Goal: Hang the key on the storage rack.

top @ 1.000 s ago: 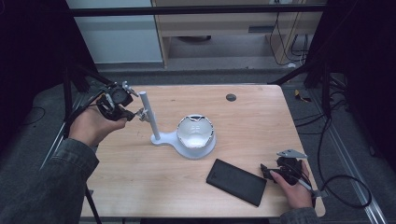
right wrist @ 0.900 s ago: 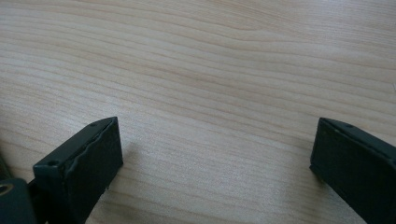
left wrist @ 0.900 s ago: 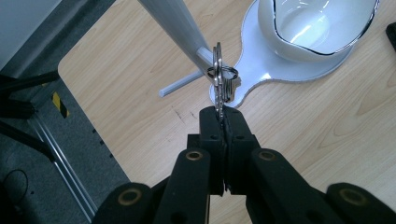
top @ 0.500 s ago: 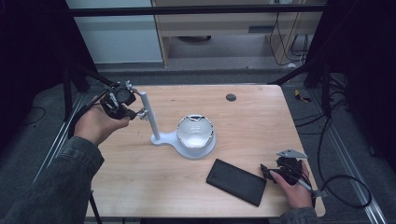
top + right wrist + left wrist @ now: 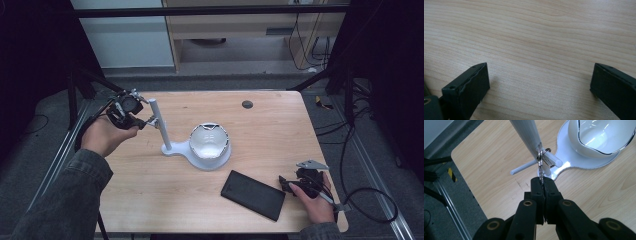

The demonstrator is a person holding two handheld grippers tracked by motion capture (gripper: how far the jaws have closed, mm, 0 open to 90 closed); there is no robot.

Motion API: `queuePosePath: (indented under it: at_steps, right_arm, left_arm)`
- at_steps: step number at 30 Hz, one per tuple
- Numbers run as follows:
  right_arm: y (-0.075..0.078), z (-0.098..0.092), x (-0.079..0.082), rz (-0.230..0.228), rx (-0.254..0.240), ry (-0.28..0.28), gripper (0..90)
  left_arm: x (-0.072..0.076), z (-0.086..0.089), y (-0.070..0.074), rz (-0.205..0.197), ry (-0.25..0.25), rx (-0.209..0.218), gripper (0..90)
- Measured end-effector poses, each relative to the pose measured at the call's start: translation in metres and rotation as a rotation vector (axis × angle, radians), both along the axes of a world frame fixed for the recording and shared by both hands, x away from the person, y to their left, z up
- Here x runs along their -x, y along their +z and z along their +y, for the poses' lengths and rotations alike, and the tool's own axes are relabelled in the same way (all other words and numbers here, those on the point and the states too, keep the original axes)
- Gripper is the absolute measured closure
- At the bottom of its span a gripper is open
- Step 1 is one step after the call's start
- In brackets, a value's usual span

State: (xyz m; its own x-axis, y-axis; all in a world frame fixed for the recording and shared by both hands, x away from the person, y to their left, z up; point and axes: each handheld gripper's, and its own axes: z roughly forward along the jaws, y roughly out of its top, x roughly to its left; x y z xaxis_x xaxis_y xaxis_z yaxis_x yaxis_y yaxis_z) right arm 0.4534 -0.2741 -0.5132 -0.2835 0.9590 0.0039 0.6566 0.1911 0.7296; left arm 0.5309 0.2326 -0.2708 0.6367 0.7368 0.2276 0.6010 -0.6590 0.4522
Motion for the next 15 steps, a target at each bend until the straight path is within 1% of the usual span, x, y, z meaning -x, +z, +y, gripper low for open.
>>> queuePosePath:
  at_steps: [1, 3, 4, 5, 6, 9, 11, 12, 13, 14, 15]
  right_arm:
    - [0.000, 0.000, 0.000, 0.000, 0.000, 0.000, 2.3]
    - [0.000, 0.000, 0.000, 0.000, 0.000, 0.000, 2.3]
    - [0.000, 0.000, 0.000, 0.000, 0.003, 0.001, 2.2]
    - [0.000, 0.000, 0.000, 0.003, 0.004, 0.001, 2.3]
    - [0.000, 0.000, 0.000, 0.003, 0.004, 0.001, 2.3]
    - [0.000, 0.000, 0.000, 0.003, 0.004, 0.001, 2.3]
    - [0.000, 0.000, 0.000, 0.003, 0.004, 0.001, 2.3]
    - [0.000, 0.000, 0.000, 0.003, 0.004, 0.001, 2.3]
    - [0.000, 0.000, 0.000, 0.002, 0.001, 0.000, 2.3]
    - [0.000, 0.000, 0.000, 0.004, -0.002, -0.001, 2.3]
    - [0.000, 0.000, 0.000, 0.005, -0.001, -0.001, 2.2]
  left_arm:
    - [0.000, 0.002, -0.003, -0.008, 0.001, 0.015, 87.9]
    - [0.001, 0.002, -0.003, -0.014, -0.003, 0.015, 87.9]
    - [0.002, 0.003, -0.004, -0.015, -0.003, 0.024, 87.9]
    - [0.003, 0.006, -0.006, -0.028, -0.009, 0.040, 87.9]
    - [0.003, 0.006, -0.006, -0.028, -0.009, 0.040, 87.9]
    - [0.005, 0.010, -0.011, -0.036, -0.004, 0.064, 87.8]
    - [0.006, 0.012, -0.012, -0.050, -0.005, 0.076, 87.2]
    - [0.006, 0.012, -0.012, -0.050, -0.005, 0.076, 84.0]
    - [0.009, 0.013, -0.012, -0.064, -0.004, 0.083, 84.0]
    - [0.012, 0.014, -0.012, -0.078, -0.003, 0.086, 75.9]
    - [0.021, 0.018, -0.013, -0.100, -0.008, 0.085, 72.6]
